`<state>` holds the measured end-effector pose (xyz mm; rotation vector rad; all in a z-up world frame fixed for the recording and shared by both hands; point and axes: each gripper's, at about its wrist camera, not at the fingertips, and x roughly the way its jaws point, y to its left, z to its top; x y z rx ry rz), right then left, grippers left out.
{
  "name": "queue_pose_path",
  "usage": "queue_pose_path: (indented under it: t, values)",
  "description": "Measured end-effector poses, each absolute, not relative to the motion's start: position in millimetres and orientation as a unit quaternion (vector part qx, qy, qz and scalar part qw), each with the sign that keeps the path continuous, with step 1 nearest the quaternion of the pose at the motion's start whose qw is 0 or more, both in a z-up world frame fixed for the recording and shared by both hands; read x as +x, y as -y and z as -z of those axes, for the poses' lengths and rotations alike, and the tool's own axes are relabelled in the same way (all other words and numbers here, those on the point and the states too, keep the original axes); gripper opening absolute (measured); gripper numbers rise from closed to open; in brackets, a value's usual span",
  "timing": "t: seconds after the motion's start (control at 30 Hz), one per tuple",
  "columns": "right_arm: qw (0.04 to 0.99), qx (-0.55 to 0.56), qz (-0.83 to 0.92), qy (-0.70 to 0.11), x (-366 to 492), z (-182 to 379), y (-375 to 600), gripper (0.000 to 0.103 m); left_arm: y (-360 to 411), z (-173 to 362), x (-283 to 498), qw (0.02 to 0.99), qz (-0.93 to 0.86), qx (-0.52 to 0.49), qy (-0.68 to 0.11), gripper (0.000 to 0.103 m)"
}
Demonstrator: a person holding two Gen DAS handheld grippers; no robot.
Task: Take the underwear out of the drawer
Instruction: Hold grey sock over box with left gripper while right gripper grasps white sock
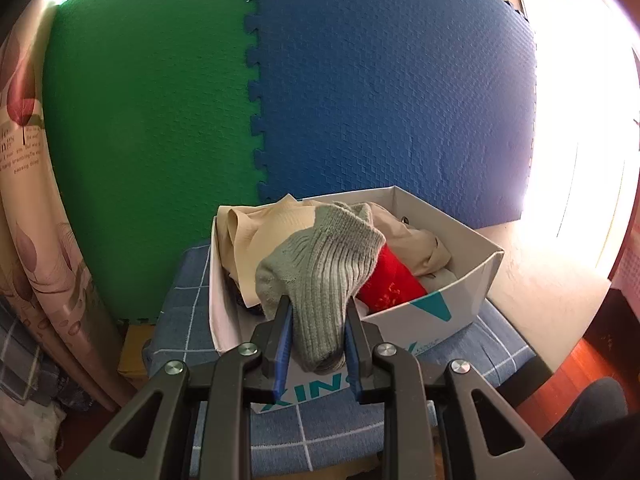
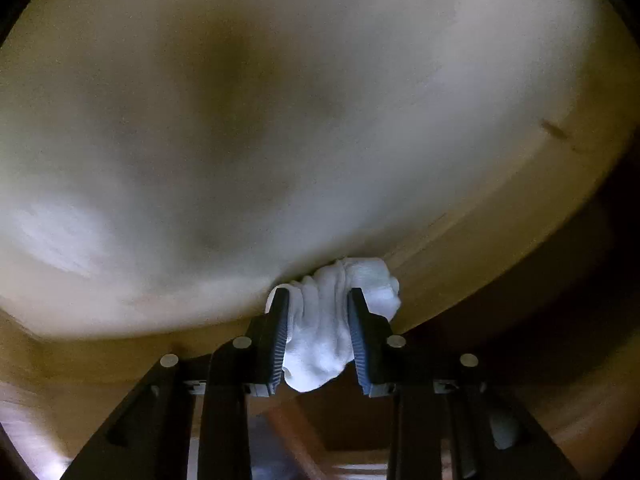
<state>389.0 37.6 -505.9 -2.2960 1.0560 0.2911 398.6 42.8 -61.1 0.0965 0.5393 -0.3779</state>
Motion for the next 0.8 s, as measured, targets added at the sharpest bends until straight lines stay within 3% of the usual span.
queue_pose_path:
  t: [0.27, 0.43, 0.63, 0.8]
  values:
    - [0.509, -0.736, -0.162, -0.416, 393.8, 394.7, -85.6, 0.025, -33.0, 60.8, 395.0, 0.945, 0.168, 0.074, -0.272, 0.023]
    - [0.669, -0.495, -0.226, -0.506, 424.6, 329.5, -57.3, 0.025, -31.5, 59.6, 398.3, 0.945, 0.159, 0.084, -0.274, 0.023]
    - [0.732, -0.357, -0.243, -0.527, 459.8, 300.7, 1.0, 0.025, -21.2, 62.3, 411.7, 0.943, 0.142, 0.103, -0.282, 0.023]
    - [0.769, -0.24, -0.25, -0.537, 405.1, 292.5, 26.6, 0.025, -13.0, 62.2, 427.5, 0.943, 0.127, 0.109, -0.287, 0.023]
